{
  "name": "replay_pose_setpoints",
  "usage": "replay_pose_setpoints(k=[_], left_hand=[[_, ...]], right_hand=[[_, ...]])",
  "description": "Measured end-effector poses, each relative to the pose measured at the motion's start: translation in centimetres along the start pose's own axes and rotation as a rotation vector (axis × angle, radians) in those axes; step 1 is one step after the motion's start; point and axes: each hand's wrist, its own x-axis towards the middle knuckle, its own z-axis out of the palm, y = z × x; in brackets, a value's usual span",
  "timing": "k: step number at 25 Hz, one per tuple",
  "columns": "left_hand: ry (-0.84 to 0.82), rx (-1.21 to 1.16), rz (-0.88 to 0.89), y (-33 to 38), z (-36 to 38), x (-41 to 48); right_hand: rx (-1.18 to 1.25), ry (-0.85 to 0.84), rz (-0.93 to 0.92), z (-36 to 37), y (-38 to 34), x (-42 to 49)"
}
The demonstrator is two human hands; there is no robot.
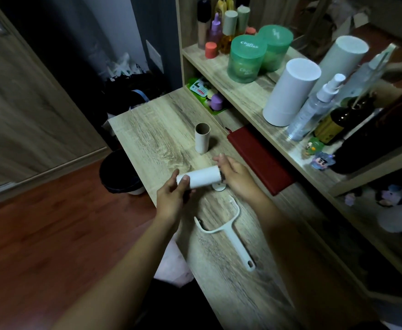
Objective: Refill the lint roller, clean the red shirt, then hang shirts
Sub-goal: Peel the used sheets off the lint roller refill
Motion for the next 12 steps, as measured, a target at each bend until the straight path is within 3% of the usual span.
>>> replay_pose_setpoints(k=[7,12], left_hand=[[-0.132,-0.053,-0.092,0.3,1.6,-0.6],[-0.043,0.001,-0.063,-0.5,0.7,-0.3]], right_hand=[[-0.137,0.035,0.028,-0.8,0.4,-1.3],[-0.183,0.04,-0.02,-0.4,0.8,-1.7]])
